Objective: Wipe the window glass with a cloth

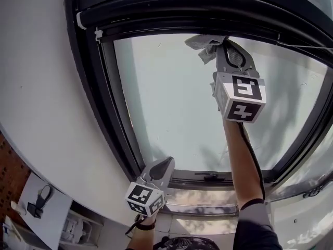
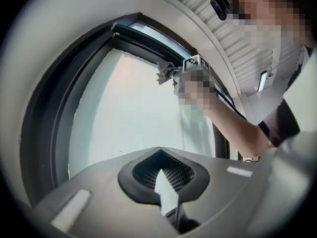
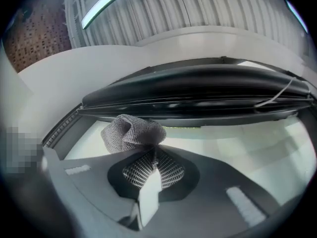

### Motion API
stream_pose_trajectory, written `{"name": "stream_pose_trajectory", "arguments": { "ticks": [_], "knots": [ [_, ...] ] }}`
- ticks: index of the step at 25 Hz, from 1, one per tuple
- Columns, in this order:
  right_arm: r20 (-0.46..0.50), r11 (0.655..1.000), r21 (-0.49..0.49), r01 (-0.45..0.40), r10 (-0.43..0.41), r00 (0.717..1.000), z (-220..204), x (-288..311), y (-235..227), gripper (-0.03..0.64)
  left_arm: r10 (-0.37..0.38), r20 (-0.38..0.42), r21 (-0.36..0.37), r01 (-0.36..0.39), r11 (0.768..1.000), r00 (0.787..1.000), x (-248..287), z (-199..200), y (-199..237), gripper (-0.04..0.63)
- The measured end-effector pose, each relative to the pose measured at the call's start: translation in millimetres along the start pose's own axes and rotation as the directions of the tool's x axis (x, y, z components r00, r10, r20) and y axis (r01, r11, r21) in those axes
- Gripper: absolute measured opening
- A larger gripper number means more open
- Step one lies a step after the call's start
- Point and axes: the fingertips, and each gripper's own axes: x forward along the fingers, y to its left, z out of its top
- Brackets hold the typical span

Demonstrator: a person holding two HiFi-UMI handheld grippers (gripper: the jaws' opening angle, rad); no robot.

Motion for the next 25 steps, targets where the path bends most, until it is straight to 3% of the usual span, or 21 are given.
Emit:
{"name": "stream_pose_trajectory", "arguments": {
  "ticks": [8, 19, 25],
  "knots": [
    [-0.033, 0.976, -0.123, 0.181, -0.187, 0.982, -10, -39, -112, 0.015, -0.125, 0.0, -0.015, 0.125, 0.992, 0.992, 45, -4, -47, -0.014],
    [-0.089, 0.947, -0.157, 0.282, -0.297, 0.951, -28, -88, -240, 0.015, -0.221, -0.02, -0.014, 0.22, 0.975, 0.975, 95, -11, -114, -0.014],
    [-0.112, 0.898, -0.186, 0.398, -0.422, 0.9, -24, -124, -324, 0.017, -0.282, 0.001, 0.013, 0.282, 0.959, 0.959, 123, -8, -154, -0.014]
  ]
}}
